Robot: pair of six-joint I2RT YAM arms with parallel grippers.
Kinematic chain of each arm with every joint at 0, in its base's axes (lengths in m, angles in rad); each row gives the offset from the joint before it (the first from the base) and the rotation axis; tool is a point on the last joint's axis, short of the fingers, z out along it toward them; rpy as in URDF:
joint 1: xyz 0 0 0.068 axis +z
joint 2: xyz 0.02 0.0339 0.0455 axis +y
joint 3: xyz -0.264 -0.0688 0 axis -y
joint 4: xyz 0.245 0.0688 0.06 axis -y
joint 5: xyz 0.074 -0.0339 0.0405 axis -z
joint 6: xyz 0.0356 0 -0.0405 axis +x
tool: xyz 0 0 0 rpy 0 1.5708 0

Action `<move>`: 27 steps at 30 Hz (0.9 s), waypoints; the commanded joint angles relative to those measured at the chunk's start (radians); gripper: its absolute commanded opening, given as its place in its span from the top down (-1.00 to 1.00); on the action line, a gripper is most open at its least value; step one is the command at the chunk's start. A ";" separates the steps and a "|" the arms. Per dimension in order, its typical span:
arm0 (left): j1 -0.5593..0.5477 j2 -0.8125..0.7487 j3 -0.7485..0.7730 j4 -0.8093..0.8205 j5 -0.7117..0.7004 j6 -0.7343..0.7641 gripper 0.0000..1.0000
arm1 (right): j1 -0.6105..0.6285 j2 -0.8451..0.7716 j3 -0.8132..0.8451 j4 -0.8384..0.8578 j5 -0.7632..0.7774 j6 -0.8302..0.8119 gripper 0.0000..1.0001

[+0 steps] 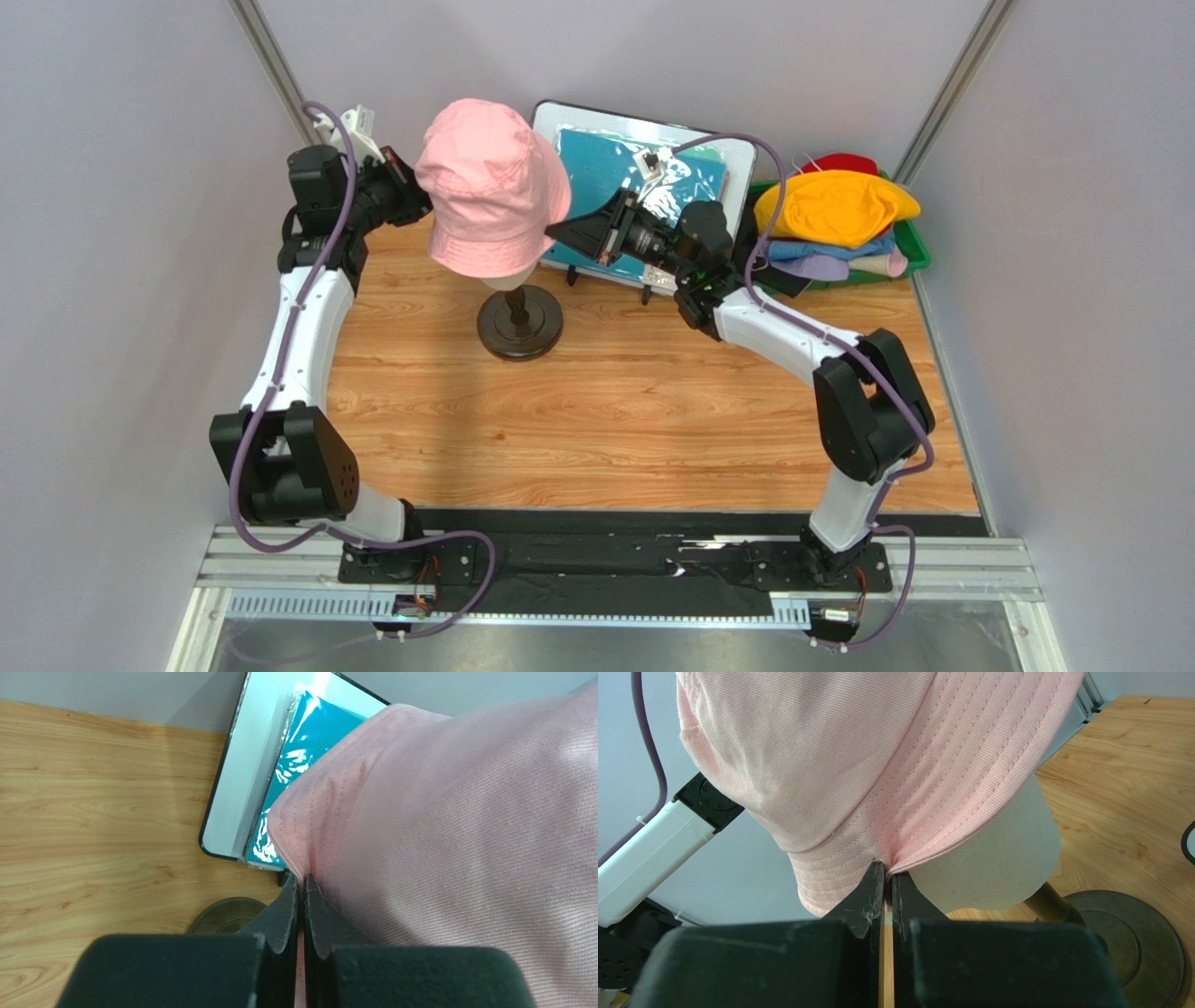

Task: Stack the hats
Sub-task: Place the hat on the hat stand.

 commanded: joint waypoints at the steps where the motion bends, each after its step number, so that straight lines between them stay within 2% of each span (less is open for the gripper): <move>1: -0.030 0.047 -0.015 -0.173 0.014 0.057 1.00 | 0.056 -0.046 -0.092 -0.170 0.030 -0.088 1.00; 10: -0.032 0.066 0.012 -0.220 0.012 0.052 0.96 | 0.089 -0.106 -0.112 -0.253 0.122 -0.124 1.00; 12: -0.027 0.050 0.028 -0.259 -0.021 0.054 0.64 | 0.089 -0.108 -0.112 -0.271 0.125 -0.136 1.00; 13: -0.020 0.041 0.028 -0.268 -0.032 0.049 0.11 | 0.086 -0.114 -0.113 -0.276 0.125 -0.139 0.99; 15: -0.001 0.006 0.016 -0.286 -0.073 0.040 -0.26 | 0.088 -0.129 -0.124 -0.285 0.128 -0.151 0.62; 16: 0.025 -0.005 0.008 -0.285 -0.077 0.028 -0.69 | 0.085 -0.138 -0.130 -0.287 0.136 -0.157 0.44; 17: 0.042 -0.016 0.000 -0.283 -0.075 0.017 -0.79 | 0.083 -0.164 -0.144 -0.285 0.140 -0.168 0.09; 21: 0.108 -0.056 -0.021 -0.289 -0.086 -0.004 -0.89 | 0.071 -0.224 -0.159 -0.348 0.168 -0.214 -0.44; 22: 0.120 -0.062 -0.017 -0.303 -0.101 0.008 -0.89 | 0.065 -0.235 -0.165 -0.362 0.180 -0.222 -0.71; 23: 0.123 -0.069 -0.009 -0.315 -0.118 0.019 -0.89 | 0.060 -0.267 -0.175 -0.371 0.186 -0.232 -0.86; 27: 0.126 -0.144 -0.007 -0.374 -0.225 0.069 -0.91 | 0.042 -0.377 -0.250 -0.440 0.232 -0.278 -0.94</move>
